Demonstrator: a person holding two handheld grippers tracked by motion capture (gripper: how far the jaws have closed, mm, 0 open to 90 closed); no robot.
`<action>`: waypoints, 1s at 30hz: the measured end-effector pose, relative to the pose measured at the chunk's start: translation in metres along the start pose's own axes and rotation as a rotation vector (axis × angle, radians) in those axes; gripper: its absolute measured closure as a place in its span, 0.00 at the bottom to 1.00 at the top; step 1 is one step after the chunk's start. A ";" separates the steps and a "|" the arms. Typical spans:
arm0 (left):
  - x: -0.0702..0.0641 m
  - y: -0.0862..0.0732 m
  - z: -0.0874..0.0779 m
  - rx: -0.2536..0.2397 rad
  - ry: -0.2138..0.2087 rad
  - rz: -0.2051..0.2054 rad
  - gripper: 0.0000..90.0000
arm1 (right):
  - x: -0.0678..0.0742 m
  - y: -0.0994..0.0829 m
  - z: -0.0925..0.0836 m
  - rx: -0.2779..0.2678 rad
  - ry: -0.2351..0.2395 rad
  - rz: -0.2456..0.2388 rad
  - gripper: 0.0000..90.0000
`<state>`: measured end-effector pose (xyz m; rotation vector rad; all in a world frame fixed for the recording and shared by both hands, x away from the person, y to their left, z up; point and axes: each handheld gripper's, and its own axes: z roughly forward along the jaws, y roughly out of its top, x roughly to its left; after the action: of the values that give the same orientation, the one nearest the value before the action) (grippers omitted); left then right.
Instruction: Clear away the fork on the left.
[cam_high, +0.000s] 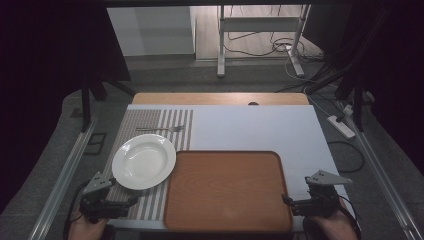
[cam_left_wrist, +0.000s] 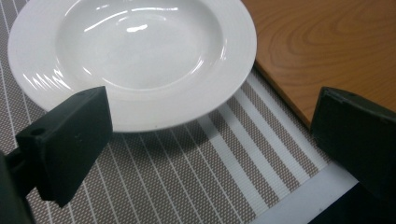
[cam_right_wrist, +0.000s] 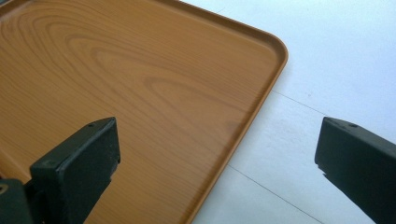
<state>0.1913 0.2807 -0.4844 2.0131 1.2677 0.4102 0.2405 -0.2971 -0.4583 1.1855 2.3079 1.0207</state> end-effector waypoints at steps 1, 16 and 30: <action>0.000 0.000 0.000 0.000 0.000 0.000 0.00 | 0.000 0.000 0.000 0.000 0.000 0.000 0.01; 0.005 -0.001 0.001 0.015 -0.031 -0.033 0.00 | 0.002 0.001 0.002 0.026 0.030 -0.037 0.01; 0.007 -0.001 0.001 0.020 -0.043 -0.053 0.00 | 0.003 0.001 0.004 0.035 0.036 -0.041 0.01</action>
<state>0.1948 0.2868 -0.4865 1.9898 1.2999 0.3289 0.2415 -0.2929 -0.4600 1.1366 2.3774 0.9990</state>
